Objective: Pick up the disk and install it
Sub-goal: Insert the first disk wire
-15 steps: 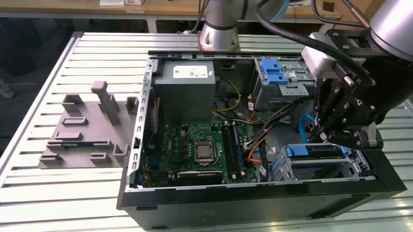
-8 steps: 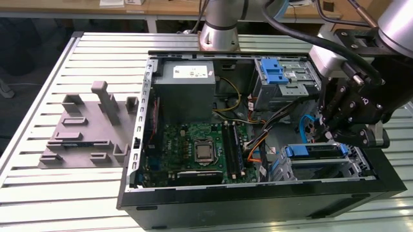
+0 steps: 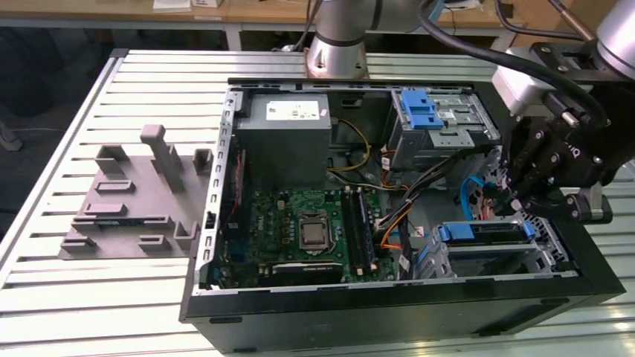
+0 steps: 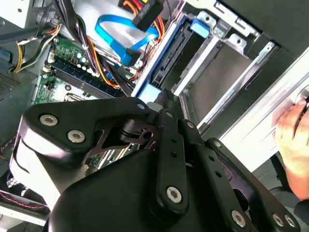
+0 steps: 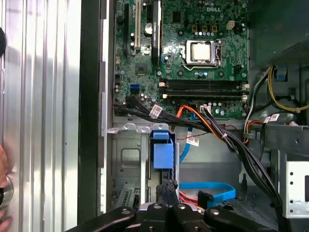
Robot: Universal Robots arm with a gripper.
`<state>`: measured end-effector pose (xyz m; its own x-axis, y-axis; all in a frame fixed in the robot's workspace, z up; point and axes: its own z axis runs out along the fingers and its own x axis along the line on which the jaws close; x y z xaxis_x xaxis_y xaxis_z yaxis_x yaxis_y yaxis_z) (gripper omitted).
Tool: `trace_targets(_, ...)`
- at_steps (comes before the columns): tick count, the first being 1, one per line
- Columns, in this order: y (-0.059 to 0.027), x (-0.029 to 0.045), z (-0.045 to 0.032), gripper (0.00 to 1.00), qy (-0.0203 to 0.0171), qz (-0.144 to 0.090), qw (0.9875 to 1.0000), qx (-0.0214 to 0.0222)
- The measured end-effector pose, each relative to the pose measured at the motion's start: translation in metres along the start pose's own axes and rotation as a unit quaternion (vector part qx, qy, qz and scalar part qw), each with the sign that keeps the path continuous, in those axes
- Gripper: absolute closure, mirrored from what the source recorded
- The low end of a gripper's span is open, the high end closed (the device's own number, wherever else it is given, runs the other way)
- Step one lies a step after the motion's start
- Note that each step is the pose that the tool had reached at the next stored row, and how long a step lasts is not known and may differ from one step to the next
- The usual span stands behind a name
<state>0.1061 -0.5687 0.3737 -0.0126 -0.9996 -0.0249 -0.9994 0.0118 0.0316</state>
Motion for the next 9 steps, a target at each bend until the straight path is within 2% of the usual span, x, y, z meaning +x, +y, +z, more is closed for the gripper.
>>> trace_targets(9,-0.0235,-0.0058,-0.0002,0.89,0.0000,0.000,1.0000,-0.0018)
